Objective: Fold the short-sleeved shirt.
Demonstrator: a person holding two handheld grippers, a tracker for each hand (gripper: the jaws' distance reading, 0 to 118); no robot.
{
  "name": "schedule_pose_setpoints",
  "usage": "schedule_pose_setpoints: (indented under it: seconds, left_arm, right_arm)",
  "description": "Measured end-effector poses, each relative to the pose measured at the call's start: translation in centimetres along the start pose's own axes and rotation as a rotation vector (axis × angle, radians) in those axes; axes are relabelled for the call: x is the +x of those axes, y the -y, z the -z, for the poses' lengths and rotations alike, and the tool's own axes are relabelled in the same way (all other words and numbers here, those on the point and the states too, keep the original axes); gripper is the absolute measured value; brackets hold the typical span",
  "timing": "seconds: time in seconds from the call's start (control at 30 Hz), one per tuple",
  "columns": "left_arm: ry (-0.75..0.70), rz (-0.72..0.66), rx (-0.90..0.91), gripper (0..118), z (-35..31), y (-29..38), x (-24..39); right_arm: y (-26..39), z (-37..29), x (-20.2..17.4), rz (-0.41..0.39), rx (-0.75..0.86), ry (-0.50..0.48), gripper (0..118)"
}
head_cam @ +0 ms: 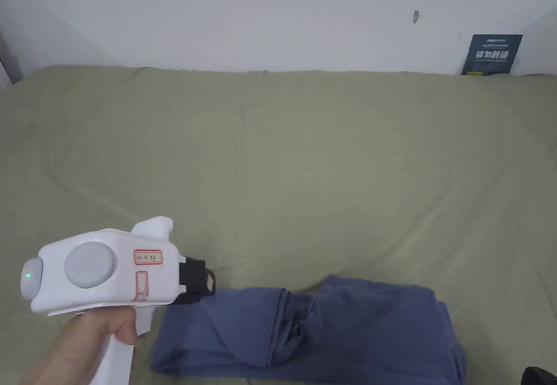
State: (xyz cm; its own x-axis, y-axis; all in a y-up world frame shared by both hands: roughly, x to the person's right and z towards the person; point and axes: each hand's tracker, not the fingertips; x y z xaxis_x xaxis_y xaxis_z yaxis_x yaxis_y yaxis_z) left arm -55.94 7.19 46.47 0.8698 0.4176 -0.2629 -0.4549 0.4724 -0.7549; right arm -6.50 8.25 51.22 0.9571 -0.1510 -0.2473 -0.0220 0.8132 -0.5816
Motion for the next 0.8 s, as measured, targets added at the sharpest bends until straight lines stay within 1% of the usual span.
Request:
schedule_pose_setpoints:
  seconds: [0.03, 0.07, 0.13, 0.23, 0.3, 0.33, 0.37, 0.4, 0.43, 0.47, 0.5, 0.57, 0.6, 0.67, 0.73, 0.8]
  left_arm:
    - [-0.02, -0.012, -0.029, 0, 0.6, 0.0, -0.6]
    - [-0.005, -0.01, -0.032, 0, 1.5, 0.0, -1.1]
    - [0.059, -0.046, -0.094, 0, 3.7, 0.7, -1.0]
    - [0.13, -0.054, -0.162, 0, 7.7, 1.9, 0.1]
    - [0.332, -0.122, -0.225, 0, 10.6, 3.0, 1.1]
    - [0.397, -0.14, -0.252, 0, 12.0, 3.6, 1.6]
    - [0.398, -0.136, -0.285, 0, 13.5, 4.3, 2.1]
    - [0.351, -0.115, -0.301, 0, 14.5, 4.6, 2.2]
    - [0.348, -0.117, -0.296, 0, 15.1, 4.9, 2.2]
    - [0.406, -0.158, -0.288, 0, 15.0, 4.9, 2.0]
    - [0.379, -0.17, -0.281, 0, 14.6, 4.6, 1.9]
    - [0.37, -0.136, -0.282, 0, 12.9, 3.6, 2.1]
    - [0.328, -0.077, -0.257, 0, 11.3, 3.1, 2.2]
    - [0.327, -0.026, -0.189, 0, 7.5, 2.1, 1.6]
    - [0.317, -0.047, -0.122, 0, 3.4, 1.4, -0.4]
    - [0.237, -0.064, -0.055, 0, -0.1, 1.0, -3.6]
  right_arm:
    - [0.0, 0.2, -0.3, -0.001, -0.004, -0.004, 1]
    - [0.1, 0.4, -0.6, -0.006, -0.008, -0.005, 1]
    - [0.2, 0.6, -1.1, -0.009, -0.021, -0.012, 1]
    - [0.2, 0.5, -1.6, -0.007, -0.028, -0.024, 1]
    - [0.2, 0.6, -1.6, -0.018, -0.034, -0.016, 1]
    - [0.2, 0.6, -1.6, -0.021, -0.039, -0.014, 1]
    - [0.2, 0.7, -1.5, -0.023, -0.047, -0.013, 1]
    - [0.2, 0.8, -1.5, -0.026, -0.053, -0.009, 1]
    - [0.2, 0.8, -1.5, -0.028, -0.055, -0.001, 1]
    - [0.2, 0.8, -1.5, -0.03, -0.057, 0.0, 1]
    - [0.1, 0.8, -1.5, -0.03, -0.058, 0.001, 1]
    - [0.1, 0.9, -1.5, -0.032, -0.059, 0.003, 1]
    - [0.0, 1.1, -1.6, -0.033, -0.063, 0.003, 1]
    - [0.0, 1.4, -1.9, -0.036, -0.065, -0.004, 1]
    - [0.0, 1.7, -2.4, -0.042, -0.068, -0.021, 1]
    - [0.0, 2.0, -3.1, -0.058, -0.069, -0.037, 1]
